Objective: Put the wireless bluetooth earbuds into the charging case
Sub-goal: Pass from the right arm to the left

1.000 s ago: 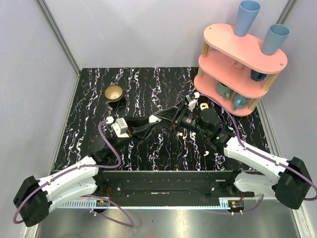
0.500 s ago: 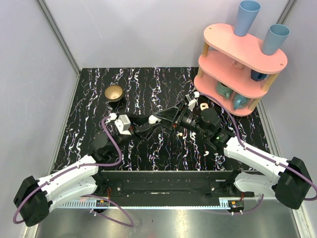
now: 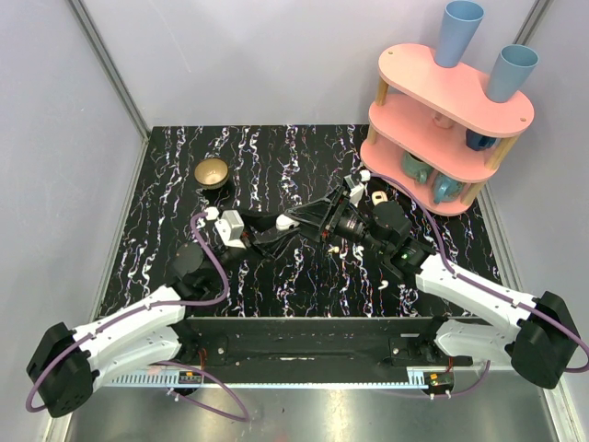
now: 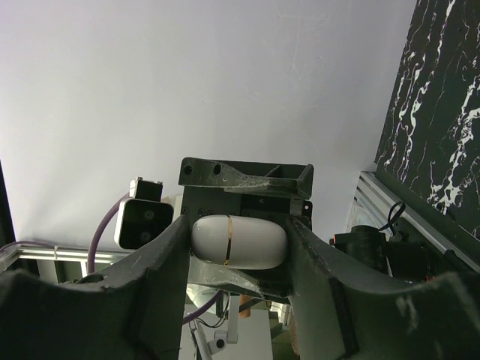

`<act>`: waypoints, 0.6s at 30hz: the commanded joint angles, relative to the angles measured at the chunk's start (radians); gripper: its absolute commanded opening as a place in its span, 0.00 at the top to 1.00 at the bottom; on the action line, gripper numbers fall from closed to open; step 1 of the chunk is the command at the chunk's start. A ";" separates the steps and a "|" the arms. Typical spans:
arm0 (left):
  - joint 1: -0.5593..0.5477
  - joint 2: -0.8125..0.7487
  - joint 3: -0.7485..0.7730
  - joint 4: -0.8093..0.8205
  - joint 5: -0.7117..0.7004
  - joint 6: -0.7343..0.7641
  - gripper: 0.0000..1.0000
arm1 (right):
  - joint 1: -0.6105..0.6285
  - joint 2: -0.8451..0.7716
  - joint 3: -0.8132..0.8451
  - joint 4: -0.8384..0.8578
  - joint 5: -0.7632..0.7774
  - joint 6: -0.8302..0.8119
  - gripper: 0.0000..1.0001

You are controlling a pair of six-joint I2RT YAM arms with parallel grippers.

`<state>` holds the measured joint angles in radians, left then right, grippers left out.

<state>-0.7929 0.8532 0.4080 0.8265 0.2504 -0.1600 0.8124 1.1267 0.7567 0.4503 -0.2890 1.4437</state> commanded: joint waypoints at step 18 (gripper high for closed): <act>0.001 0.032 0.041 0.097 0.004 -0.038 0.54 | 0.005 -0.010 -0.005 0.044 0.008 -0.017 0.88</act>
<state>-0.7929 0.8806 0.4084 0.8612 0.2558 -0.1917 0.8124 1.1271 0.7475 0.4515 -0.2798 1.4437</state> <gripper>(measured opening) 0.428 0.548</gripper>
